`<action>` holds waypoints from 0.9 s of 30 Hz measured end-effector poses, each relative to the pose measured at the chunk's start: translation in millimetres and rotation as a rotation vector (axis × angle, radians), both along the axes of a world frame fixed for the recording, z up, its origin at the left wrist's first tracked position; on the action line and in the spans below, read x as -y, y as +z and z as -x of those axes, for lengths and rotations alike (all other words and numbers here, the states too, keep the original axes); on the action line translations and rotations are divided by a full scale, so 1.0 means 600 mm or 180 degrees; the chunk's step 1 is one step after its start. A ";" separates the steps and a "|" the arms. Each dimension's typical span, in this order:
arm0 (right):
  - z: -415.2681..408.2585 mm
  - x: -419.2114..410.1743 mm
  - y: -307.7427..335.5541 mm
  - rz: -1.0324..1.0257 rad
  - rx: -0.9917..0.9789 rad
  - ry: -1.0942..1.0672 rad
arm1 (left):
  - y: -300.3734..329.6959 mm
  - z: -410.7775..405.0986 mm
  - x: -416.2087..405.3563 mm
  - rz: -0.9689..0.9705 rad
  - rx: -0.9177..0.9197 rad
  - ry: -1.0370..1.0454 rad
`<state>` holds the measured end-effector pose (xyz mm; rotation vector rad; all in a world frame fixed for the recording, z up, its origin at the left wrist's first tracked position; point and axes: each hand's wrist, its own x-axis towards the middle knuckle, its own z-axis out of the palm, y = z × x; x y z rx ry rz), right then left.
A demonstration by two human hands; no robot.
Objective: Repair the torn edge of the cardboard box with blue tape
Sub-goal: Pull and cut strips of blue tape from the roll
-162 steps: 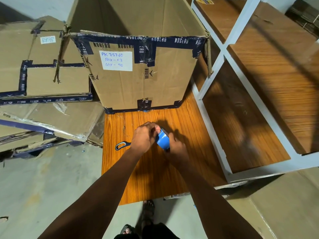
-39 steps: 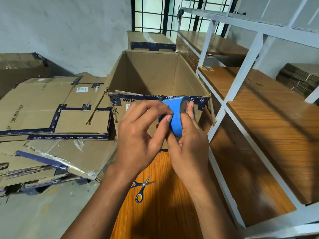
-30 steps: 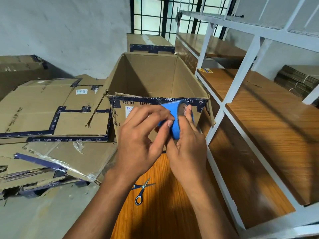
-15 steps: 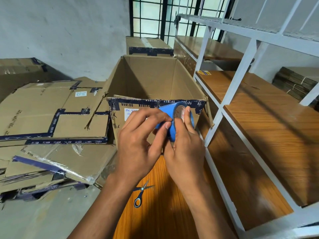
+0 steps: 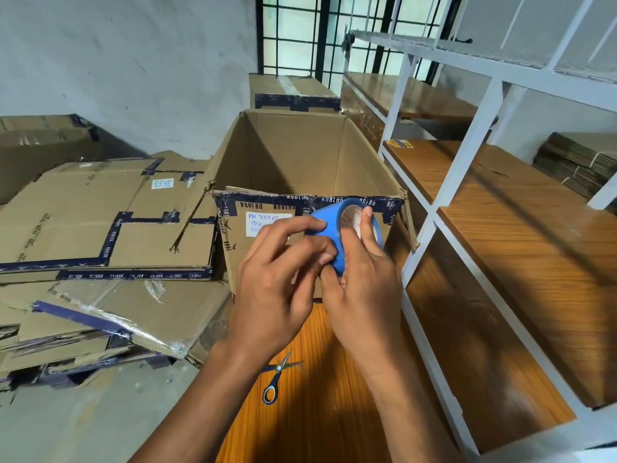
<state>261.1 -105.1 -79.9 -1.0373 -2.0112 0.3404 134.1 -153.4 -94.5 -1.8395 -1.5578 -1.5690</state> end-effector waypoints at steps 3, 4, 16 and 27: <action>-0.005 -0.004 0.001 0.0190 0.0198 0.0132 | 0.002 0.015 0.002 0.0084 0.0343 -0.0247; -0.006 -0.003 0.000 0.0215 0.0258 0.0155 | 0.004 0.020 0.002 0.0114 0.0317 -0.0238; -0.001 0.004 0.001 0.0343 0.0488 0.0193 | 0.001 0.043 0.008 0.0060 -0.0252 -0.0027; 0.000 -0.001 0.004 0.0185 0.0837 0.0211 | 0.041 0.069 0.008 0.0445 -0.0610 -0.0189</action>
